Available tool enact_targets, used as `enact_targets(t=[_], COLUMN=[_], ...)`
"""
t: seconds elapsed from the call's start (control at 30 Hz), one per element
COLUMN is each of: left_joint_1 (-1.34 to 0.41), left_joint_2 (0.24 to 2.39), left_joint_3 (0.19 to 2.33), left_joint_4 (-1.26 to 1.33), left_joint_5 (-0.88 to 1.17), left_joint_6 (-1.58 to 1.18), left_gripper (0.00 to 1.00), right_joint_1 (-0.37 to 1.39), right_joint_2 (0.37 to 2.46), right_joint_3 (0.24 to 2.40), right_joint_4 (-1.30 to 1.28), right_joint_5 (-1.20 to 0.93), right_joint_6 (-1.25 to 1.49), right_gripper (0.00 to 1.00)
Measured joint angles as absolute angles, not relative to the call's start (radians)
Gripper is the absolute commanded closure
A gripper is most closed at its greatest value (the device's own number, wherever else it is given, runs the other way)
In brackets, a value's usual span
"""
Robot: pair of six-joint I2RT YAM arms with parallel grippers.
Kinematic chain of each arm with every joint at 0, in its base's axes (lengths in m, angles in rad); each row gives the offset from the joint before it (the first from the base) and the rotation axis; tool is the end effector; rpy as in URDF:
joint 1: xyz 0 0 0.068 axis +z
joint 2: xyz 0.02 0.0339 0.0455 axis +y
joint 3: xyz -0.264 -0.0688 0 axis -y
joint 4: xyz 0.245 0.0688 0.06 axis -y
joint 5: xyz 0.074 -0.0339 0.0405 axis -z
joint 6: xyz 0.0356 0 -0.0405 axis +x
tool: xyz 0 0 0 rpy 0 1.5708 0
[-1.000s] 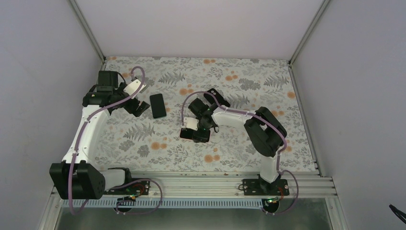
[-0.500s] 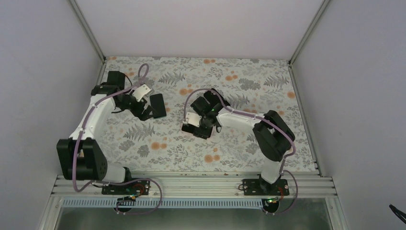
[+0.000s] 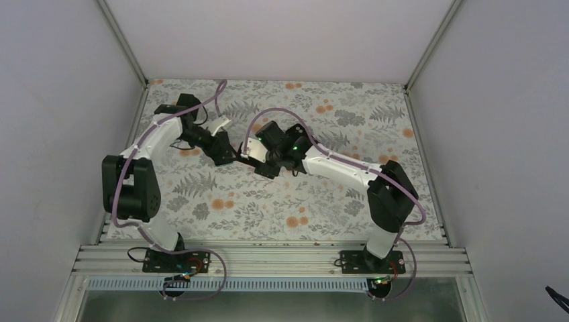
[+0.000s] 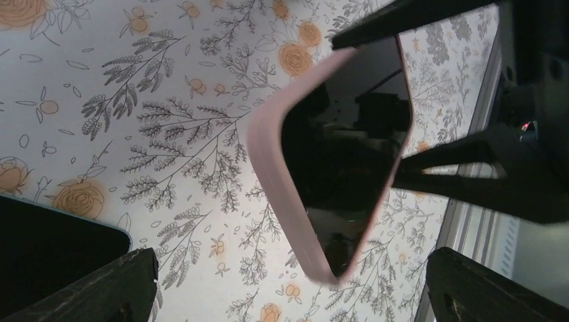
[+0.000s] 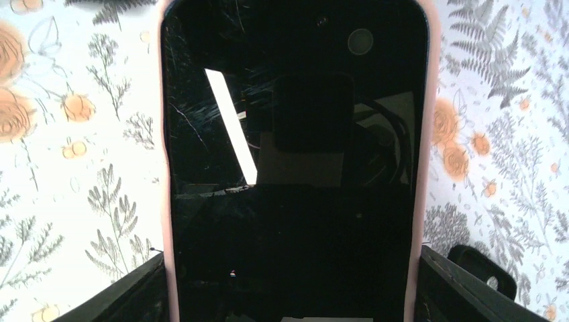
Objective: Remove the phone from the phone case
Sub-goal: Pick up the phone at the center of the board.
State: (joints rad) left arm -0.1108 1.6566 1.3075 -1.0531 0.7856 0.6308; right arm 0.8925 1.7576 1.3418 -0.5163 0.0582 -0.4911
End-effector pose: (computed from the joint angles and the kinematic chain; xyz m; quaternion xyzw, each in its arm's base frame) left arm 0.3053 -0.0593 0.2513 0.3636 0.8463 -0.3486 0.1732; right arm 0.2417 0.2967 0.2409 -0.5984 0.7367 0.0355 0.3130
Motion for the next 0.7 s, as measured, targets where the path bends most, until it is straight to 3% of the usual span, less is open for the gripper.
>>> enact_targets(t=[0.27,0.7], left_joint_1=[-0.11,-0.115], left_joint_2=[1.771,1.807], left_joint_3=[1.346,1.375], left_joint_4=[-1.065,-1.17], left_joint_5=[0.842,0.968], left_joint_6=[0.589,0.654], left_gripper=[0.1,0.52], right_joint_1=[0.938,0.955], right_joint_2=[1.803,1.834], right_joint_3=[1.396,1.437], right_joint_4=[-0.509,-0.509], right_joint_5=[0.092,0.142], right_joint_6=[-0.477,-0.481], right_gripper=[0.56,0.56])
